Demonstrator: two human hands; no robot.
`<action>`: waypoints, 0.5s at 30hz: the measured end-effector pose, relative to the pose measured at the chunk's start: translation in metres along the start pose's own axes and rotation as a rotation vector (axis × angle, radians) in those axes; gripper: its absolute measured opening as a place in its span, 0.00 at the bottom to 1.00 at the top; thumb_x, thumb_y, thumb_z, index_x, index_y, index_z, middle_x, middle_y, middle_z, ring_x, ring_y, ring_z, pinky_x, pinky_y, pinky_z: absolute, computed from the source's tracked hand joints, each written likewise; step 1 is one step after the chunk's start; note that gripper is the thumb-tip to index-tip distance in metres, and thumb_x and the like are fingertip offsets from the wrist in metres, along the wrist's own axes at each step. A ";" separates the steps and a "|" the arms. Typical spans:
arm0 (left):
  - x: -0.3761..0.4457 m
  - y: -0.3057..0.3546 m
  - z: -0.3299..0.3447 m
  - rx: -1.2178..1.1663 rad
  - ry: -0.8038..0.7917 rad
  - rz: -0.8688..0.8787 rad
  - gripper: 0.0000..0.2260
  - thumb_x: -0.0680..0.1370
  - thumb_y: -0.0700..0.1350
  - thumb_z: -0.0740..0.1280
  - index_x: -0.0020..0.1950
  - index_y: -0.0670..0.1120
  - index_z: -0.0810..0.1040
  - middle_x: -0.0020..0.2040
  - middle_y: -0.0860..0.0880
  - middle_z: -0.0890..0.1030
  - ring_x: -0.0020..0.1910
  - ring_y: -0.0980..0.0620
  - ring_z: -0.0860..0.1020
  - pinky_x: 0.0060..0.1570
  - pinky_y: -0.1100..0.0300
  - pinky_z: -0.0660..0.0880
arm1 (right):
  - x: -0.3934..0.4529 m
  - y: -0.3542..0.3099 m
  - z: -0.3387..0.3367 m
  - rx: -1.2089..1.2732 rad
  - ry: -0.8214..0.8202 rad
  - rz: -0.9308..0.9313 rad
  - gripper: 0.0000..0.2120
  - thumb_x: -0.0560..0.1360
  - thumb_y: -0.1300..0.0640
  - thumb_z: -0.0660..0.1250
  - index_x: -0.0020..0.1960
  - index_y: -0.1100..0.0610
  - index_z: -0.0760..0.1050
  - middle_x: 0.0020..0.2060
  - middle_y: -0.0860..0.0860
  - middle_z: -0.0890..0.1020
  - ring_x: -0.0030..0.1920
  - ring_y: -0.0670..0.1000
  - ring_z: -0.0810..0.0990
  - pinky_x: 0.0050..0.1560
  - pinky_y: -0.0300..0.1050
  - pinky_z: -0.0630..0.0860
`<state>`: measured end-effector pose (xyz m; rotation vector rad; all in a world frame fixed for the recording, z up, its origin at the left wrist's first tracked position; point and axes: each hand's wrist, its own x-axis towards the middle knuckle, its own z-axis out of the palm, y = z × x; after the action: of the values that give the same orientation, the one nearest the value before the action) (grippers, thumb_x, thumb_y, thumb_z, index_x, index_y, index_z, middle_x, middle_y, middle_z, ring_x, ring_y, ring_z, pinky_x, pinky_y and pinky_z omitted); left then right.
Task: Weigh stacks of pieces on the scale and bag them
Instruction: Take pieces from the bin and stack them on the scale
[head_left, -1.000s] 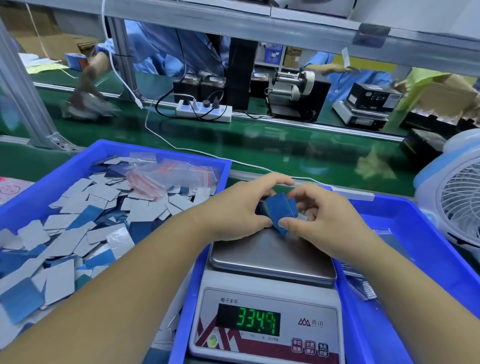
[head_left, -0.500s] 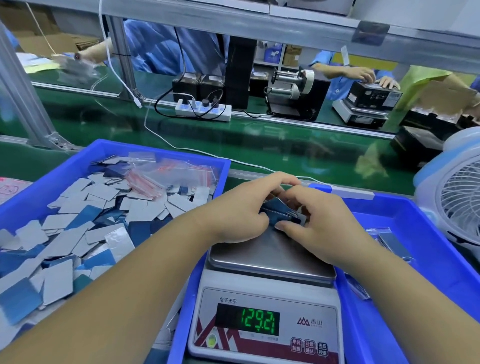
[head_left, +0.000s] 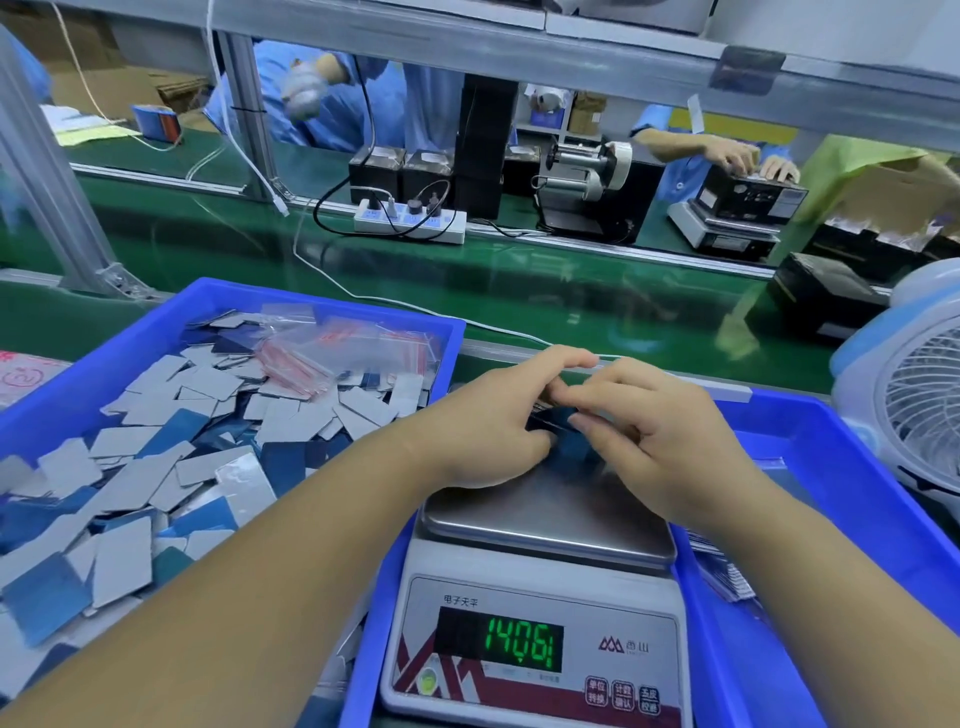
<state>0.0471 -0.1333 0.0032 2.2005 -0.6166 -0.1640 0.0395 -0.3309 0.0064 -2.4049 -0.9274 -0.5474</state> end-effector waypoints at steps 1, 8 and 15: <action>0.000 0.000 0.000 0.003 -0.001 0.003 0.31 0.77 0.36 0.63 0.73 0.63 0.63 0.55 0.61 0.78 0.56 0.59 0.75 0.61 0.53 0.73 | 0.000 0.000 -0.001 -0.007 0.009 -0.006 0.11 0.75 0.61 0.69 0.55 0.53 0.84 0.43 0.46 0.80 0.40 0.45 0.76 0.44 0.31 0.70; 0.002 0.000 0.002 0.080 0.015 0.032 0.22 0.78 0.36 0.65 0.69 0.56 0.75 0.65 0.60 0.78 0.64 0.61 0.73 0.67 0.56 0.70 | 0.000 0.007 -0.008 -0.001 -0.085 0.115 0.07 0.72 0.63 0.74 0.45 0.52 0.85 0.41 0.44 0.80 0.34 0.45 0.76 0.37 0.29 0.66; 0.000 0.002 0.001 0.029 0.003 0.018 0.26 0.77 0.34 0.63 0.70 0.57 0.72 0.62 0.60 0.79 0.63 0.61 0.74 0.66 0.55 0.71 | 0.001 0.003 -0.008 -0.017 -0.146 0.166 0.10 0.69 0.51 0.77 0.48 0.47 0.80 0.41 0.39 0.78 0.41 0.34 0.75 0.39 0.28 0.64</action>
<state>0.0459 -0.1356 0.0043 2.2221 -0.6413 -0.1431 0.0411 -0.3369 0.0125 -2.5350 -0.7745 -0.3235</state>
